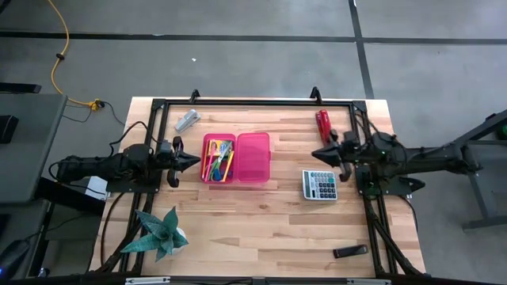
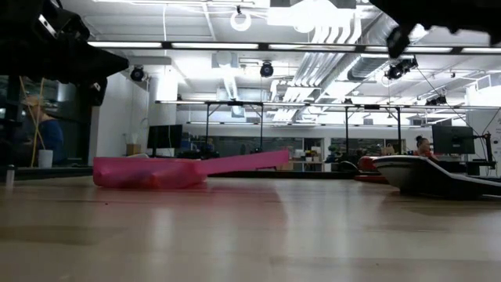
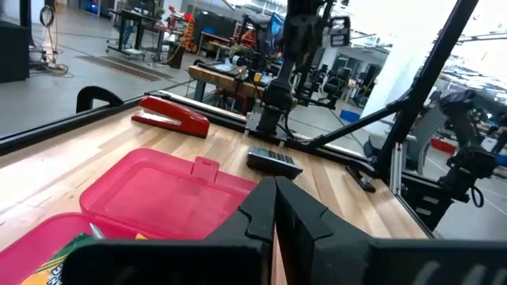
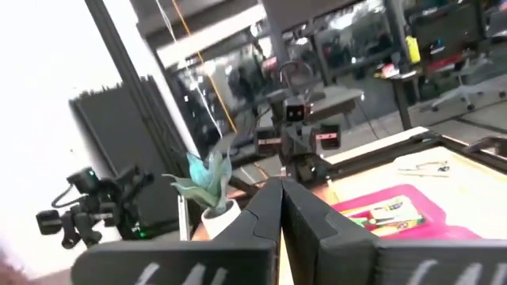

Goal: Pack school essentials
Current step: Return to Home Position

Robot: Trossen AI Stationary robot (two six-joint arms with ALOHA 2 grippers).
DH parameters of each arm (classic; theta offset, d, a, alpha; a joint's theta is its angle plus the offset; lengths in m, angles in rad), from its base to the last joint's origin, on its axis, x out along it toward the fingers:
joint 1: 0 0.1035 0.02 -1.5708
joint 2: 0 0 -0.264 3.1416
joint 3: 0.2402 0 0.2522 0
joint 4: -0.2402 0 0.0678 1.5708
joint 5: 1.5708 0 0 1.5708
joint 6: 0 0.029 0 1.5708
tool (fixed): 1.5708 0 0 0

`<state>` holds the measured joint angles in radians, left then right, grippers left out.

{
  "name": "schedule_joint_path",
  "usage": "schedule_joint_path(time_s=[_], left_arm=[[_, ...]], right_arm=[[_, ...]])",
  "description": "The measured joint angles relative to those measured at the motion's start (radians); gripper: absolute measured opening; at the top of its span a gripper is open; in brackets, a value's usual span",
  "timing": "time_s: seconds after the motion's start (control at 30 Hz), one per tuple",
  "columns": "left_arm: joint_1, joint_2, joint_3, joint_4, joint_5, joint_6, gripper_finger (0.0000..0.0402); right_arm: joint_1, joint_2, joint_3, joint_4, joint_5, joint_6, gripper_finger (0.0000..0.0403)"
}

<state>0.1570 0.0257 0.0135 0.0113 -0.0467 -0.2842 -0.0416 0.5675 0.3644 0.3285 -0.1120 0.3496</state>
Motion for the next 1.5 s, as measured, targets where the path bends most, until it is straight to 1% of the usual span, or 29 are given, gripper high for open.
schedule_joint_path(time_s=[0.13, 0.3, 0.43, 0.67, 0.77, 0.9, 0.97, 1.1, 1.2, 1.5], left_arm=[[0.0, 0.0, 0.0, 0.0, -0.002, 0.0, 0.0], [0.0, 0.0, 0.0, 0.0, -0.002, 0.0, 0.0001], [0.0, 0.0, 0.0, 0.0, -0.002, 0.0, 0.0001], [0.0, 0.0, 0.0, 0.0, -0.002, 0.0, 0.0001], [0.0, 0.0, 0.0, 0.0, -0.001, 0.0, 0.0001], [0.0, 0.0, 0.0, 0.003, -0.001, -0.001, 0.0001], [0.0, 0.0, 0.0, 0.003, -0.001, -0.001, 0.0001], [0.0, 0.0, 0.0, 0.003, -0.001, -0.001, 0.0001], [0.0, 0.0, 0.0, 0.003, -0.001, -0.001, 0.0001], [0.0, 0.0, 0.0, 0.002, -0.002, -0.001, 0.0001]], right_arm=[[0.013, -0.196, -0.159, 0.026, 0.032, 0.053, 0.0], [0.024, -0.346, -0.279, 0.006, 0.051, 0.034, 0.0], [0.024, -0.426, -0.315, -0.062, 0.051, -0.032, 0.0], [0.024, -0.568, -0.315, -0.328, 0.047, -0.07, 0.0], [0.024, -0.563, -0.315, -0.396, 0.047, -0.109, 0.0], [0.024, -0.565, -0.315, -0.413, 0.053, -0.151, 0.0], [0.024, -0.565, -0.317, -0.413, 0.085, -0.17, 0.0], [0.023, -0.558, -0.354, -0.312, 0.128, -0.175, 0.0], [0.023, -0.541, -0.354, -0.305, 0.164, -0.168, 0.0], [0.023, -0.522, -0.354, -0.305, 0.165, -0.149, 0.0]])
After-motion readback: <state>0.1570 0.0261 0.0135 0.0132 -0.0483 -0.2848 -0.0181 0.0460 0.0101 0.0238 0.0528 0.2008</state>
